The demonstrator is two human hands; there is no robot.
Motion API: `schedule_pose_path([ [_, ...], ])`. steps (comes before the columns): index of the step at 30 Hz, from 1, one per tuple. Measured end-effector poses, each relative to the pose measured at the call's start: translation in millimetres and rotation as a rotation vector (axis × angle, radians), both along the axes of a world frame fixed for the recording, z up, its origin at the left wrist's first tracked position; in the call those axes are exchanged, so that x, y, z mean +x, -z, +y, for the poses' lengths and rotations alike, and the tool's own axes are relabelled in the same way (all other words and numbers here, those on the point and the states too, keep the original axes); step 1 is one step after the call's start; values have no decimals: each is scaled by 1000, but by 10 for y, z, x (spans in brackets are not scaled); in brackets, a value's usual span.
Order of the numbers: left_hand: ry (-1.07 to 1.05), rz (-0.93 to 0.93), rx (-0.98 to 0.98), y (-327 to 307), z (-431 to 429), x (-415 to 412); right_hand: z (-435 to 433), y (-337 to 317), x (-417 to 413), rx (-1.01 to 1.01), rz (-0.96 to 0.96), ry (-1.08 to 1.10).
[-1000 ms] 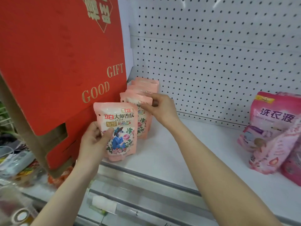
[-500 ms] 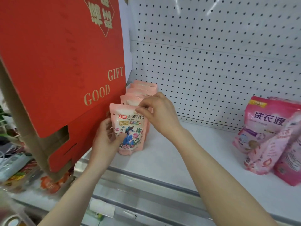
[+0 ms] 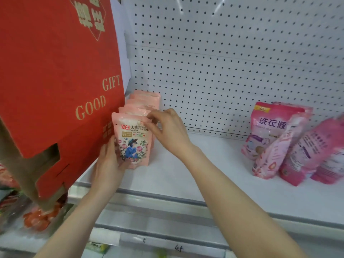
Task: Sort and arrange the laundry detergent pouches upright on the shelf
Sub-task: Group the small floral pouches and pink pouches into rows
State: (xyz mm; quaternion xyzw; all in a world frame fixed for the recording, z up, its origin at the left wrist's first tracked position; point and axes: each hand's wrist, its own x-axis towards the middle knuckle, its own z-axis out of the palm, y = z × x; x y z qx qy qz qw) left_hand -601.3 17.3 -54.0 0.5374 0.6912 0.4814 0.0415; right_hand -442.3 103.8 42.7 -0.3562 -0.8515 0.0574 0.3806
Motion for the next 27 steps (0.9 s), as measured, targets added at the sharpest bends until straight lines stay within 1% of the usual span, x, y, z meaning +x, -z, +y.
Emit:
schedule_pose_path([
  [3, -53, 90, 26, 12, -151, 127, -150, 66, 293, 28, 48, 66],
  [5, -51, 117, 69, 25, -248, 272, -279, 166, 590, 55, 69, 134],
  [7, -10, 137, 89, 29, -316, 475, -445, 313, 960, 75, 107, 214],
  [10, 101, 146, 68, 25, -312, 828, -685, 599, 1582, 105, 176, 364],
  [12, 222, 158, 74, 15, -253, 1086, -833, 764, 2026, 83, 287, 494],
  [14, 338, 170, 76, -21, -169, 1358, -937, 807, 2470, 58, 460, 645],
  [16, 427, 176, 71, -83, -56, 1660, -943, 736, 2894, 53, 614, 786],
  [18, 506, 172, 65, -155, 84, 1995, -839, 621, 3280, 13, 714, 852],
  [20, 565, 154, 53, -227, 240, 2347, -676, 527, 3582, -111, 673, 842],
  [23, 618, 81, -22, -333, 508, 2860, -451, 478, 3826, -308, 501, 675],
  [25, 634, 56, -80, -382, 674, 3174, -328, 514, 3891, -381, 395, 565],
  [27, 636, 13, -118, -406, 804, 3427, -228, 567, 3921, -402, 344, 529],
])
